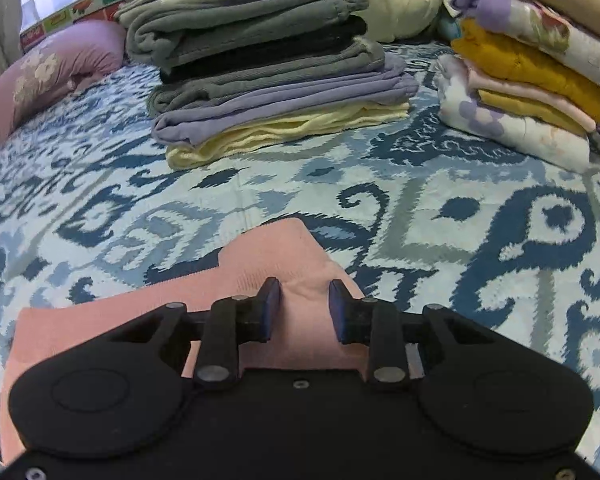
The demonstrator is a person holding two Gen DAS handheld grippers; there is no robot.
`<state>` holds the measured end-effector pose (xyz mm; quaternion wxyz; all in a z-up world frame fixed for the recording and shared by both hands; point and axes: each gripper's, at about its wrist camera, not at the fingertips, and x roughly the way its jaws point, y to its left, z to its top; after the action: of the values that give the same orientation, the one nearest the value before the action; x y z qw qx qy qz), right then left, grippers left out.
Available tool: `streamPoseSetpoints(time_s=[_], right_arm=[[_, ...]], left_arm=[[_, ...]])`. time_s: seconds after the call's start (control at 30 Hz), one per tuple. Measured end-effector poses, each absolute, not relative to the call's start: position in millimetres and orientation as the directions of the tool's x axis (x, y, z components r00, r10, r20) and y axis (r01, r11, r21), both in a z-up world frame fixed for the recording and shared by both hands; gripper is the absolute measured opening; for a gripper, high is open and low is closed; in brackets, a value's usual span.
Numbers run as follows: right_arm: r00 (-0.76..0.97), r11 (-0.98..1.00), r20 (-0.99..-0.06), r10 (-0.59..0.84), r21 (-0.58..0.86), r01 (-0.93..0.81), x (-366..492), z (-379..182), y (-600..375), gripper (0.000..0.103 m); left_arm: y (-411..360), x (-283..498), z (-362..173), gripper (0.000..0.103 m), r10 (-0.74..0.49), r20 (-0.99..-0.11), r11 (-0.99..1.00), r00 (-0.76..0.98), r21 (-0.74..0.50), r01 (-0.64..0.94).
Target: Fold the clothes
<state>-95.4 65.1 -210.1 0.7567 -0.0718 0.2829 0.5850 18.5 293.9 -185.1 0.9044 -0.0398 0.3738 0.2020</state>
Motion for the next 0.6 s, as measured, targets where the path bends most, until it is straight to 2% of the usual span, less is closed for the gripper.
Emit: streamPoseSetpoints(time_s=[0.13,0.17,0.27,0.33,0.43,0.6], right_arm=[[0.159,0.306,-0.521,0.839,0.210,-0.928,-96,-210,68,0.020],[0.162,0.308,-0.518,0.840,0.210,-0.928,-97,-209,68,0.020],[0.166,0.312,-0.482,0.861,0.240,-0.920,-98,-202,61,0.021],[0.191,0.318,-0.442,0.877,0.234,-0.919,-101,-195,53,0.023],[0.219,0.331,-0.384,0.897,0.254,-0.909,-103,-186,41,0.033],[0.217,0.344,-0.347,0.913,0.366,-0.865,-95,-181,32,0.037]], left_arm=[[311,28,-174,0.030,0.274,-0.738,0.905,0.616,-0.019,-0.426],[318,25,-167,0.031,0.247,-0.737,0.891,0.629,-0.083,-0.447],[339,-7,-139,0.037,0.227,-0.666,0.825,0.710,-0.256,-0.504],[343,-36,-125,0.042,0.244,-0.634,0.810,0.734,-0.282,-0.514],[344,-92,-113,0.046,0.279,-0.593,0.783,0.755,-0.314,-0.536],[359,-211,-119,0.053,0.384,-0.578,0.618,0.721,-0.419,-0.665]])
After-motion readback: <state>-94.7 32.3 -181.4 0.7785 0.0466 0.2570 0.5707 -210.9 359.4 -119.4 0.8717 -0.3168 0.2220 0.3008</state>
